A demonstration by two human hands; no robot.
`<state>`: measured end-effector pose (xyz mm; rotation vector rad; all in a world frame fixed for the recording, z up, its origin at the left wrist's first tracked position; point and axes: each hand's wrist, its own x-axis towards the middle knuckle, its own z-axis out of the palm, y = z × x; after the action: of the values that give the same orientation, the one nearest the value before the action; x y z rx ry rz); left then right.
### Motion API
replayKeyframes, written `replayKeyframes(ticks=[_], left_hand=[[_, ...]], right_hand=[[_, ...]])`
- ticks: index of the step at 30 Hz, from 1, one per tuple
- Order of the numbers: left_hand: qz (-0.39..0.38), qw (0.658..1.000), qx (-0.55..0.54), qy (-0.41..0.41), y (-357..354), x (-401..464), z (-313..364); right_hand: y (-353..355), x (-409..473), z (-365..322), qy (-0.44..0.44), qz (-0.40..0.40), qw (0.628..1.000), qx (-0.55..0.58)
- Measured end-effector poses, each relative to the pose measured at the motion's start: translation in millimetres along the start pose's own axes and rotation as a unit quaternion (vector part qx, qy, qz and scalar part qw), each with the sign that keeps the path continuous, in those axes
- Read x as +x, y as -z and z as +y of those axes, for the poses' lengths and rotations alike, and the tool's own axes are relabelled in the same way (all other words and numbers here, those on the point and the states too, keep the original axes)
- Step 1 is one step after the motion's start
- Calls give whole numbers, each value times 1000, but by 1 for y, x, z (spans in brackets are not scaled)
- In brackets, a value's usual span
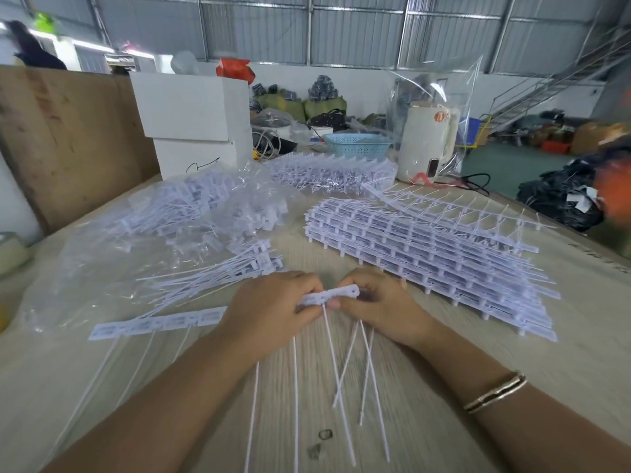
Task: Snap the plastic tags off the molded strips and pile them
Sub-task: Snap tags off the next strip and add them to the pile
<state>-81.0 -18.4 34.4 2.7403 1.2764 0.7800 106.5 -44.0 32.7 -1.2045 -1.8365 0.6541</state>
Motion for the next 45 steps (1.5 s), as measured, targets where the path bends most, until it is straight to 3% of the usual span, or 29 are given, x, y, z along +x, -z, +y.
replayKeyframes(ticks=[5,8,12,17,19,22,24,26,31,38,42,45], left_hand=[[-18,1000,7,-13,-3,1,-4],[-1,993,-109,33,-5,3,-6],[8,995,-87,53,-5,1,-10],[3,997,-42,61,-2,0,-4],[2,998,-24,58,-2,1,-3],[11,999,-15,47,-3,1,3],[16,999,-9,31,-4,2,10],[10,1000,-4,9,-4,2,15],[-28,999,12,16,0,-1,15],[-4,1000,15,22,2,-1,13],[22,1000,2,14,0,0,10],[32,999,-16,7,-2,-1,7]], right_hand=[[0,2,0,29,32,999,-5],[0,2,3,44,71,995,-57],[7,4,7,-62,123,990,35],[16,10,24,-159,85,968,-175],[13,7,20,-143,60,961,-228],[1,3,2,-23,58,981,-183],[-9,0,-4,3,-2,985,-172],[-14,1,-4,-2,-42,984,-172],[-3,4,3,-1,-4,998,-57],[2,5,2,-51,32,998,35],[0,2,1,-18,-22,999,46],[-1,2,1,5,-10,998,63]])
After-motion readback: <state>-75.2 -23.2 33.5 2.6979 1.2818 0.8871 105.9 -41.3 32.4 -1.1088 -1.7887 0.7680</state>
